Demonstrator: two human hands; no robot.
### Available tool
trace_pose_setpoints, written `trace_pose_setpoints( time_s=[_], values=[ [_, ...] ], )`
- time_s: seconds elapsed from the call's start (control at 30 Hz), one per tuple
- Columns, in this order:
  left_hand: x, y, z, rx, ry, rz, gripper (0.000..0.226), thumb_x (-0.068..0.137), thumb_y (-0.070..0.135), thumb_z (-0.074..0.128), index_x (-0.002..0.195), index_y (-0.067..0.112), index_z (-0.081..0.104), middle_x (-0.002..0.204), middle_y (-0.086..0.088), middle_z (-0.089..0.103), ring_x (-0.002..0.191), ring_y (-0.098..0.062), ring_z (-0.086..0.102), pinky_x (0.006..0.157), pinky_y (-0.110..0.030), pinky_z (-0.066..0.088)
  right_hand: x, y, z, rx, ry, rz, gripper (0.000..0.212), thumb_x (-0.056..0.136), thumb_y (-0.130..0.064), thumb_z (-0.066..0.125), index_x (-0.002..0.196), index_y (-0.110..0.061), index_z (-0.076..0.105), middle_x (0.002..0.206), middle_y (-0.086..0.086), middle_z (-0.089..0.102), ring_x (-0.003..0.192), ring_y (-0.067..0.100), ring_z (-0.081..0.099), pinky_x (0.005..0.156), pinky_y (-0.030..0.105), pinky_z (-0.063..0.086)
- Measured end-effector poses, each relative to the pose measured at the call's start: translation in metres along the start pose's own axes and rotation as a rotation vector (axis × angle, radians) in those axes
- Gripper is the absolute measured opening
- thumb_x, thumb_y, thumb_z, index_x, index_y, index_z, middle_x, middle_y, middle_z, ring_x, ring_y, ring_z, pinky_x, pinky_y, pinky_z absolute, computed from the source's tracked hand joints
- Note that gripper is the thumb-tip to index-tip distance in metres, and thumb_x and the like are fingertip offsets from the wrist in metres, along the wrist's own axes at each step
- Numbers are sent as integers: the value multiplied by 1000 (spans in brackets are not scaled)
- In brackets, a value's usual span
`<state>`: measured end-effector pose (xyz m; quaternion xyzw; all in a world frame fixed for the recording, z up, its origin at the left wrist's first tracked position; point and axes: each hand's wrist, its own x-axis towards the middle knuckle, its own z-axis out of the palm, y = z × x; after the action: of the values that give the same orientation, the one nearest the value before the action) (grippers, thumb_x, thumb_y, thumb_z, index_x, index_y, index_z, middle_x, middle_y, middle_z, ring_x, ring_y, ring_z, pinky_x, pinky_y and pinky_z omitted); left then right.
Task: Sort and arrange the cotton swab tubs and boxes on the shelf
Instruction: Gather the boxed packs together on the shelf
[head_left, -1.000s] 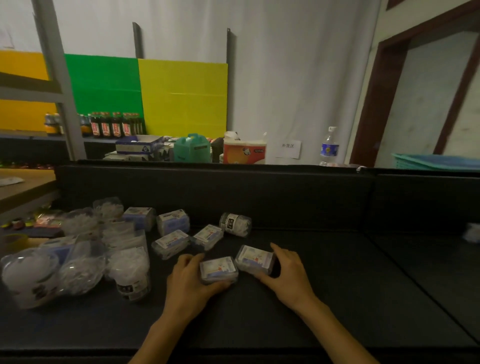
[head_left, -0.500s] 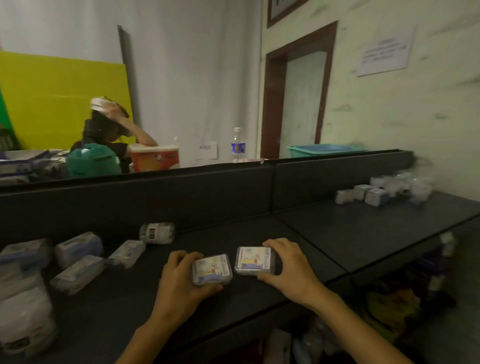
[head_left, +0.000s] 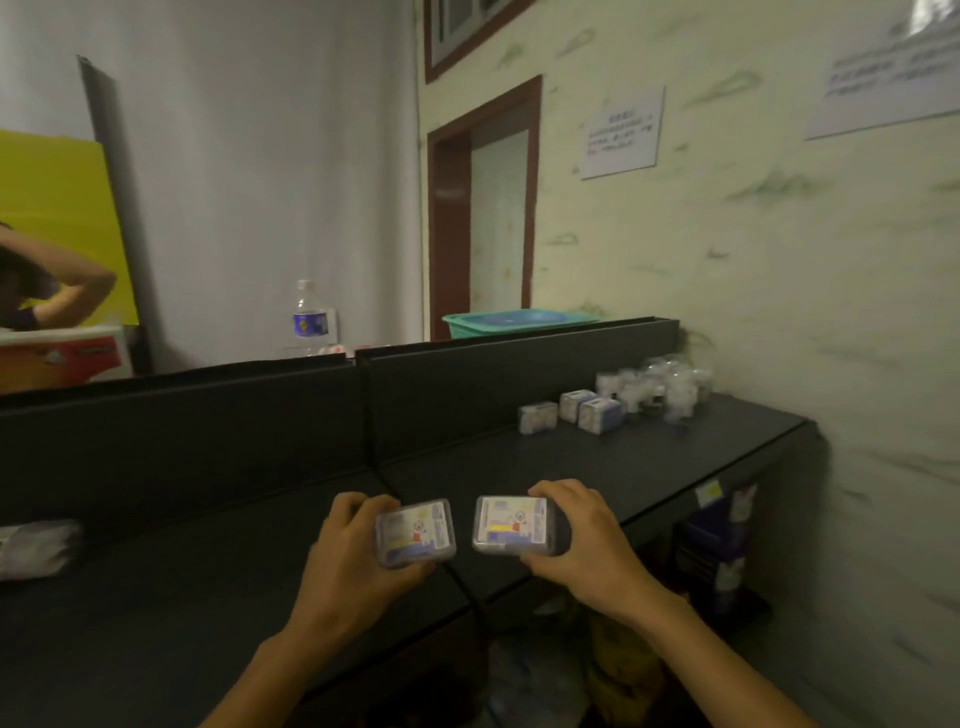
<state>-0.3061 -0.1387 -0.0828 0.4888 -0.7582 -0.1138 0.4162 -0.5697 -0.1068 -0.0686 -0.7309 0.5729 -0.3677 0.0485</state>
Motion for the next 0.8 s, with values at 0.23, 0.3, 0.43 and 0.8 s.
trace_pose_setpoints(
  time_s=[0.23,0.3,0.43,0.8],
  values=[
    [31,65,84,4,-81,17,72,60,55,79,121,29,50,113,14,35,100,-6,46,87,-29,50,-5,91,-70,-25,51,62,64,69,-30,83,125,-25,51,117,-14,46,112,5,43,93,21,40],
    [42,80,101,6,-106,27,76,58,62,75,121,28,50,113,13,35,100,-6,46,88,-29,48,-5,111,-85,-23,70,77,64,69,-28,83,124,-24,52,117,-12,47,112,6,45,94,21,42],
    [65,100,133,29,-150,34,78,59,64,74,124,28,48,112,13,35,100,-6,45,91,-32,47,-4,149,-106,-30,96,114,64,68,-30,84,124,-24,52,116,-12,48,110,3,46,87,11,40],
    [137,103,200,68,-198,19,76,60,63,74,123,33,43,111,14,28,102,-6,40,94,-34,46,52,224,-129,-102,49,137,70,69,-49,78,127,-24,49,116,-13,43,111,8,46,94,31,45]
  ],
)
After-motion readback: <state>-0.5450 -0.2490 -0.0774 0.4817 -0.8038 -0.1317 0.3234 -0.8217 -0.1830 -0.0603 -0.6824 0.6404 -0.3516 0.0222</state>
